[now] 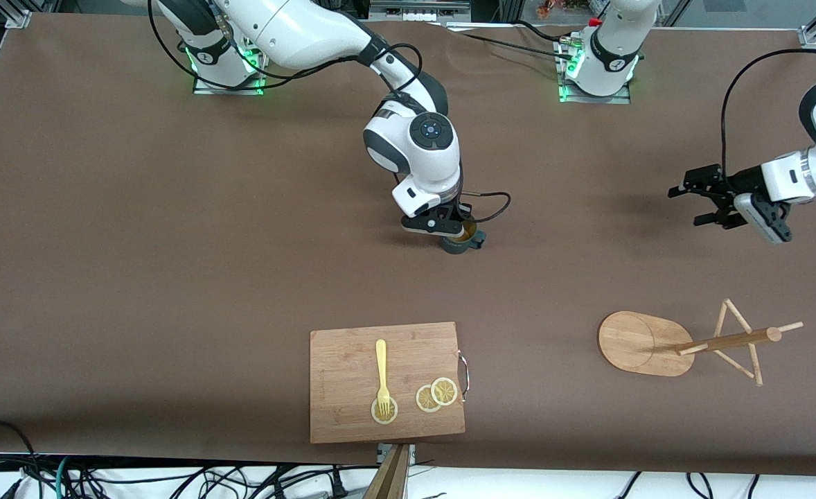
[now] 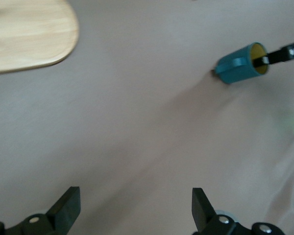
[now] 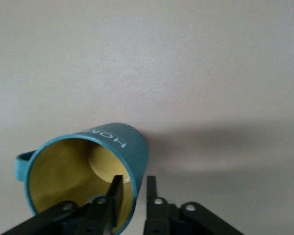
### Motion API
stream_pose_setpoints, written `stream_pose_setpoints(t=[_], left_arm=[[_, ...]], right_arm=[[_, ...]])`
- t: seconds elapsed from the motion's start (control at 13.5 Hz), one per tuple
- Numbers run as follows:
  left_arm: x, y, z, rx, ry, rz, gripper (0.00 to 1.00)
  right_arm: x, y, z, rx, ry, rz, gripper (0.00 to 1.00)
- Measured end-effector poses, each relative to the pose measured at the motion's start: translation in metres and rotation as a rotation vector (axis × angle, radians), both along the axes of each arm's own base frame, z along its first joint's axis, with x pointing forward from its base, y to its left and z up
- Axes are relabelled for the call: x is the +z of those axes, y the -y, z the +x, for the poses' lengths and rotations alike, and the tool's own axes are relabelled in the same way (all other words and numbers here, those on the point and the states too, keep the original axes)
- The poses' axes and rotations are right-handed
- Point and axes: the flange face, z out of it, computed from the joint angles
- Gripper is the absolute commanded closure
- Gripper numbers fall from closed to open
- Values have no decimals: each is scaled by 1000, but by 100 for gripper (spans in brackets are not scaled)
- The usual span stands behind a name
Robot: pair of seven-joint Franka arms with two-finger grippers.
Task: Pass cup and hang on rack
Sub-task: 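Lift the mug with the right gripper while the left gripper approaches, then close the left gripper on the mug handle beside the right gripper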
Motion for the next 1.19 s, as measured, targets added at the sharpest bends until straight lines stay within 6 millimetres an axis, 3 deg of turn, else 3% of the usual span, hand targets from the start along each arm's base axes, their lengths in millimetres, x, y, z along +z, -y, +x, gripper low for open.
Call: stream_pose_setpoints(t=[0.3, 0.52, 0.67, 0.97, 1.19], left_arm=[[-44, 43, 9, -203, 122, -208, 0], [-96, 88, 7, -375, 201, -365, 0], [-133, 104, 2, -426, 271, -478, 0], [-212, 143, -17, -473, 375, -669, 0], [-247, 184, -23, -472, 478, -774, 0]], right_arm=[[39, 4, 20, -20, -5, -33, 0], [85, 28, 49, 28, 0, -72, 0], [110, 62, 75, 78, -6, -106, 0], [156, 153, 127, 245, -36, -174, 0], [187, 220, 155, 337, -62, -202, 0]])
